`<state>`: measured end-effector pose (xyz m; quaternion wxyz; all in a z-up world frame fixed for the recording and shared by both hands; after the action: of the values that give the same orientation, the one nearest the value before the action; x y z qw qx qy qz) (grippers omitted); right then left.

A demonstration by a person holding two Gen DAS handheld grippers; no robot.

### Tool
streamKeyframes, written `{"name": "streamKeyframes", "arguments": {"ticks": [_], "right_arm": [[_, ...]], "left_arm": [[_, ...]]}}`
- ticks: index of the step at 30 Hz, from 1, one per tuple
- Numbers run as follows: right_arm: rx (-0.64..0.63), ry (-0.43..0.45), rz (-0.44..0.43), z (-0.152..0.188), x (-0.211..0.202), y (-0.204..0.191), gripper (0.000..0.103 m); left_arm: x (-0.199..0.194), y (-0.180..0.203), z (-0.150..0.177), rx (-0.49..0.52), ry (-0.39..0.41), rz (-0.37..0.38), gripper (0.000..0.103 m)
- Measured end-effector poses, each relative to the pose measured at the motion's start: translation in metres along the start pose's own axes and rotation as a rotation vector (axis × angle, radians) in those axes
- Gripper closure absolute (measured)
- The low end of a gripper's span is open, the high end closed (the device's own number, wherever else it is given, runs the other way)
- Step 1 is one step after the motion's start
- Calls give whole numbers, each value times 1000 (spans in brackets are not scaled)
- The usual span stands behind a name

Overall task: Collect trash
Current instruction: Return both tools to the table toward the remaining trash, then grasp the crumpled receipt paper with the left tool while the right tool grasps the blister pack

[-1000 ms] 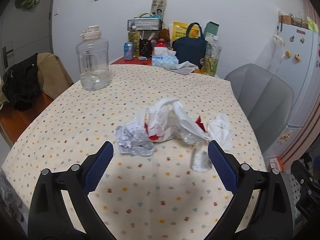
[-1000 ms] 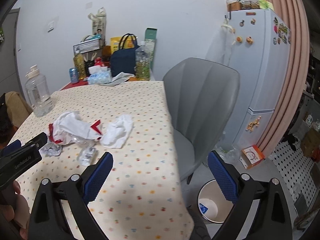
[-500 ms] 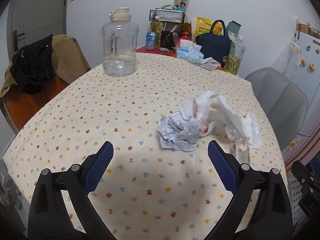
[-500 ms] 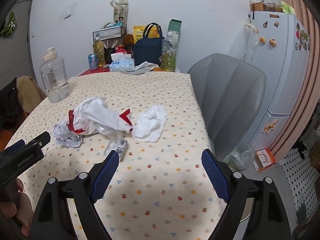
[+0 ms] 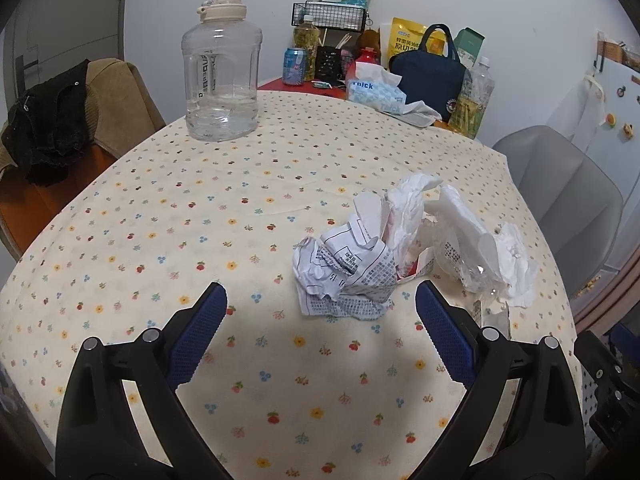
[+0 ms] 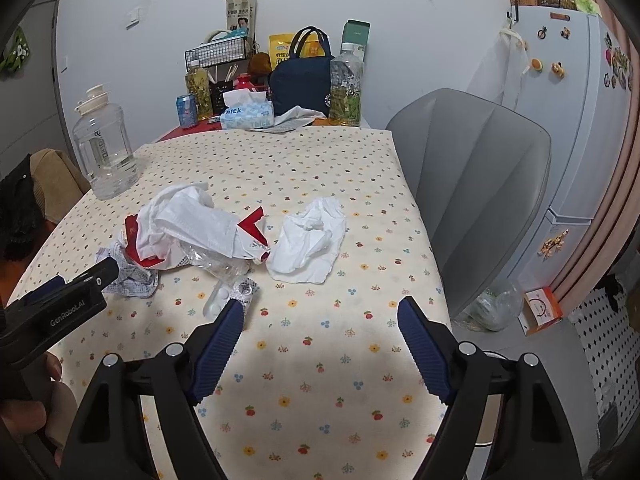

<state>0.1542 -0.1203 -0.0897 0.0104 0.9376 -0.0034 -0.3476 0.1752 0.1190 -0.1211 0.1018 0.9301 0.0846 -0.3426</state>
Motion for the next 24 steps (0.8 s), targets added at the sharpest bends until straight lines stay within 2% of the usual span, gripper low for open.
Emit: {"name": "streamKeyframes", "arguments": {"ticks": [17,23,24], "right_arm": [[-24,-71,-106,4,43,-36,32],[-45,-119,-143,10,62,-51,46],[-48,-126,-147,12,64,-52,52]], "left_arm": [[36,4,11,26,-85,-33,9],[42,-1,11,12,-101,-38,9],[42,-2,11,11,-102,-39,9]]}}
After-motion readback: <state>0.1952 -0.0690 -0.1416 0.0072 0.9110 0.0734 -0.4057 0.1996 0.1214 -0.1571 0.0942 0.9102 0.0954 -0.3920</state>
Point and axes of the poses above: each gripper's, at about its wrist camera, not at the fingertips, and x roughly the way its jaws point, y to its right, z to its underside, the point moved 10 cm from there along x, roughly the way its jaws point, and after that the axes turned 1 degree about y, right-handed, at the moved point
